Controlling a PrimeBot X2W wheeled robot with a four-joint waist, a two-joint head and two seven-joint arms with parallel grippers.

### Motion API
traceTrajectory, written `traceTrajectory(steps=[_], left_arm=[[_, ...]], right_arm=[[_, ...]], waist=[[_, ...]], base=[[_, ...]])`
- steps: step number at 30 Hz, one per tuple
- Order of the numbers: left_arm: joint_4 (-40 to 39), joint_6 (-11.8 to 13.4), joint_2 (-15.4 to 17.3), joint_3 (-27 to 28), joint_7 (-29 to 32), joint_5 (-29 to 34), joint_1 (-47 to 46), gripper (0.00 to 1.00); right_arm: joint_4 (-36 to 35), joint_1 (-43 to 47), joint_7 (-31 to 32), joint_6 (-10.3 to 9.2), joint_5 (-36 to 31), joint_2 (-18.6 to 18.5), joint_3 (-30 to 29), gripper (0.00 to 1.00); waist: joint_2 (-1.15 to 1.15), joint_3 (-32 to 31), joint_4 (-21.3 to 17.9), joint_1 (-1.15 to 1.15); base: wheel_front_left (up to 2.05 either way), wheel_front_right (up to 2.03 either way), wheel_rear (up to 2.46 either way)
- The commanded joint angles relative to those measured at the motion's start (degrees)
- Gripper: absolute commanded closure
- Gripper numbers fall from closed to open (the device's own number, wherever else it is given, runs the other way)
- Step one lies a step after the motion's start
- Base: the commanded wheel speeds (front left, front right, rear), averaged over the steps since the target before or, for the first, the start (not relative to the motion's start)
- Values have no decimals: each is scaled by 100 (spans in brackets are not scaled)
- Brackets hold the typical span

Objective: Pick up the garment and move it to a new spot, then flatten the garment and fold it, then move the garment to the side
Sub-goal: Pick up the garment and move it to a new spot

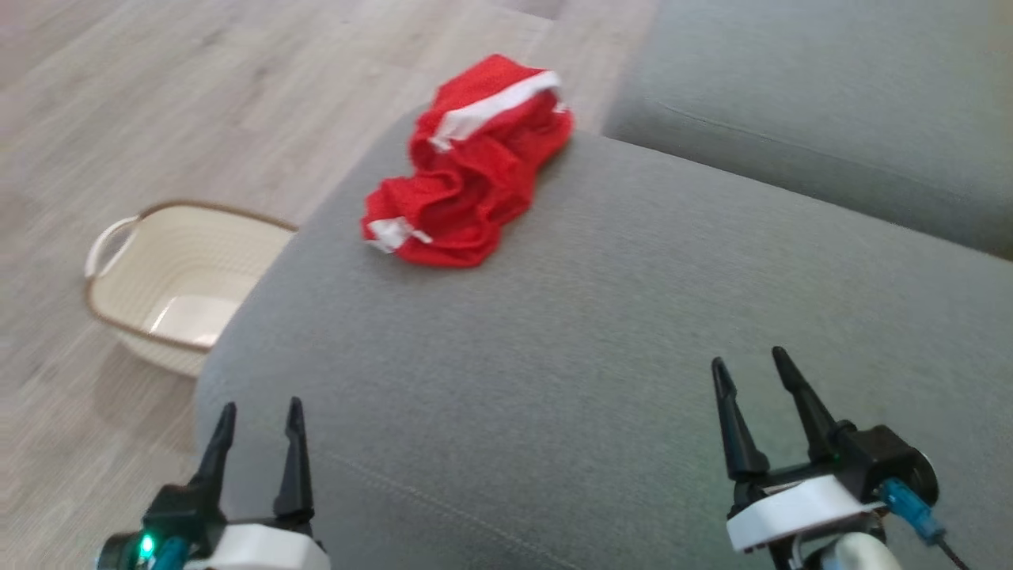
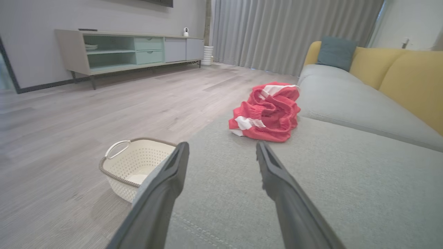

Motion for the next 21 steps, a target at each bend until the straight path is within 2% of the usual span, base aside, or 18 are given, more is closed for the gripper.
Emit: traceTrajectory(steps=[1, 12, 18, 19, 21], left_arm=[[-269, 60, 22, 254, -71, 13, -125, 0], [-397, 67, 73, 390, -71, 46, -60, 0], [-477, -30, 535, 578, -71, 184, -526, 0], [-477, -30, 535, 578, -71, 184, -526, 0], [-550, -73, 753, 653, -23, 243, -880, 0]], right_arm=[[-171, -224, -62, -5, 29, -49, 184, 0], [-103, -354, -62, -5, -4, -49, 254, 0], [-215, -390, -62, -5, -117, -49, 99, 0], [-215, -390, -62, -5, -117, -49, 99, 0], [-248, -445, -62, -5, -208, -49, 59, 0]], waist=[[0, 31, 207, 0], [0, 106, 259, 0], [0, 402, 59, 0], [0, 402, 59, 0], [0, 593, -60, 0]], base=[[0, 0, 0], [0, 0, 0], [0, 0, 0], [0, 0, 0], [0, 0, 0]])
